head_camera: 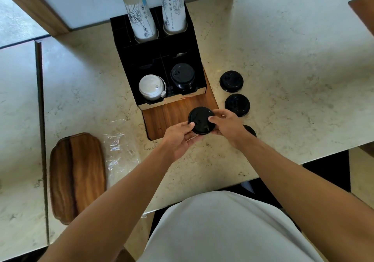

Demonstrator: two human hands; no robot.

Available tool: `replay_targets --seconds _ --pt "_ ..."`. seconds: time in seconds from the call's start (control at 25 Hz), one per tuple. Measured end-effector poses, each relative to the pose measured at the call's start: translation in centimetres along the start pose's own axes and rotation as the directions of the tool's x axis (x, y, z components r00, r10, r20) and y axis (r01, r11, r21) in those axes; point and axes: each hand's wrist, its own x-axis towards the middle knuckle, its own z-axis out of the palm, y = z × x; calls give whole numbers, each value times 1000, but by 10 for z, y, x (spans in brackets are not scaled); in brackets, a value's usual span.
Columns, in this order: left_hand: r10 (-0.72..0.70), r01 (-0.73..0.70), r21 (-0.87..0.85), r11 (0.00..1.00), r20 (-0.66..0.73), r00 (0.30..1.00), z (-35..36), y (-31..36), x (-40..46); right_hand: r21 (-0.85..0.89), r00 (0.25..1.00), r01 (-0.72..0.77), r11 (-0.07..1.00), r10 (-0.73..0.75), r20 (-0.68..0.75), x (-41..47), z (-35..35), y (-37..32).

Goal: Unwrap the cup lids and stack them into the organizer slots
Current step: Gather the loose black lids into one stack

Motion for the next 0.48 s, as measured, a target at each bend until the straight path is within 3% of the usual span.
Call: replay_targets --seconds 0.16,0.36,0.48 --pt "-32 34 -50 998 33 999 -6 0 0 16 995 64 998 -65 79 -2 -2 -3" --pt "-63 63 -6 998 92 994 2 2 0 -171 967 202 964 -168 193 -10 -8 -6" --pt "-81 79 17 997 83 993 9 0 -1 -249 965 230 941 -187 185 -14 -12 -5"
